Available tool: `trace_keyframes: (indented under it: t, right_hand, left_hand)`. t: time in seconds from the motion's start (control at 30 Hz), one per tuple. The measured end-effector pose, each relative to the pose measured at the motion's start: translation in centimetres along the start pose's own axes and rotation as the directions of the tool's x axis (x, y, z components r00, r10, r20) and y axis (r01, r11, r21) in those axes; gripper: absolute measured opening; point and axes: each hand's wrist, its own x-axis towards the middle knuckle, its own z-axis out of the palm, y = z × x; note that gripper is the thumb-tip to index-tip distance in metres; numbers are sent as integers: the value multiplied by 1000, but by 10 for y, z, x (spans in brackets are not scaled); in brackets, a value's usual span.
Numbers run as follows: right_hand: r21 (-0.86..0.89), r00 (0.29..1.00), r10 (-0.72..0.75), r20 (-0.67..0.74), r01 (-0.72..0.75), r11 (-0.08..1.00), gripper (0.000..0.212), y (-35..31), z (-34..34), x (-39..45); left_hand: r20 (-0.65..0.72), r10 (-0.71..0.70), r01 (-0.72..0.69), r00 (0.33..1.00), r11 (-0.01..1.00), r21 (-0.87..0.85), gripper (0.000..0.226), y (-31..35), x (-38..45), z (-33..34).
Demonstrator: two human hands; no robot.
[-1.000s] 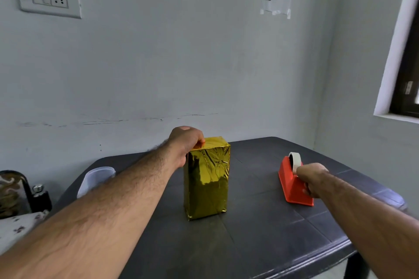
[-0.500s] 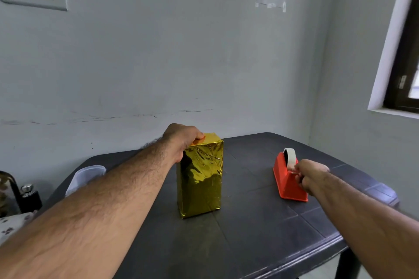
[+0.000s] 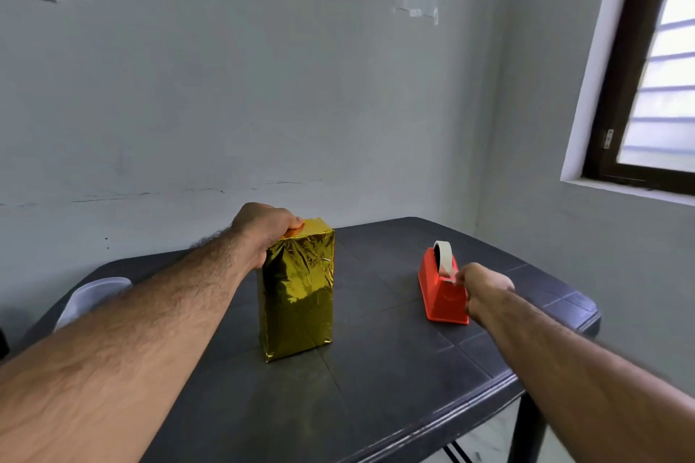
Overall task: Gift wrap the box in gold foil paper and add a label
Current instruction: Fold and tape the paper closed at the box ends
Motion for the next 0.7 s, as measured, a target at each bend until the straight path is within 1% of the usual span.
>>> trace_keyframes:
  t: [0.13, 0.23, 0.3, 0.33, 0.37, 0.4, 0.43, 0.47, 0.5, 0.57, 0.63, 0.7]
  right_hand:
    - [-46, 998, 32, 49, -29, 999, 42, 18, -2, 8]
    - [-110, 997, 60, 57, -53, 993, 44, 28, -5, 11]
    - [-160, 993, 85, 79, -71, 985, 41, 38, -8, 10]
    - [-214, 995, 90, 50, -77, 974, 38, 42, -12, 4]
    - [-242, 997, 75, 8, -71, 968, 33, 46, -13, 0]
    - [-251, 999, 32, -6, -33, 967, 28, 47, -13, -5]
    - [-238, 999, -19, 28, 25, 971, 26, 43, -10, -10]
    - [-193, 993, -72, 89, 89, 977, 30, 36, -5, -17]
    - [-133, 974, -124, 189, 150, 980, 34, 28, 1, -26]
    - [-43, 886, -217, 410, 256, 966, 30, 6, 21, -47]
    - [-33, 762, -287, 581, 374, 927, 27, -22, 44, -72]
    - [-33, 624, -287, 727, 448, 893, 17, -51, 64, -96]
  left_hand:
    - [8, 4, -4, 1000, 1000, 4, 22, 0, 1, 5]
    - [23, -2, 2, 1000, 1000, 4, 25, -2, 2, 4]
    - [24, -2, 2, 1000, 1000, -1, 24, -4, 4, 4]
    - [21, 2, -2, 1000, 1000, -7, 24, -4, 4, 5]
    - [23, 5, -4, 1000, 1000, -10, 25, -5, 4, 6]
    - [28, 7, -6, 1000, 1000, -6, 27, -5, 5, 8]
    - [29, 7, -7, 1000, 1000, -7, 27, -5, 6, 9]
    - [28, 4, -4, 1000, 1000, -7, 25, -5, 6, 11]
    - [28, -3, 3, 1000, 1000, -5, 23, -6, 5, 10]
    - [42, -21, 21, 999, 1000, -5, 22, -8, 4, 9]
    - [55, -39, 39, 998, 999, -1, 20, -8, 4, 5]
    - [103, -65, 66, 993, 998, -3, 24, -6, 4, 2]
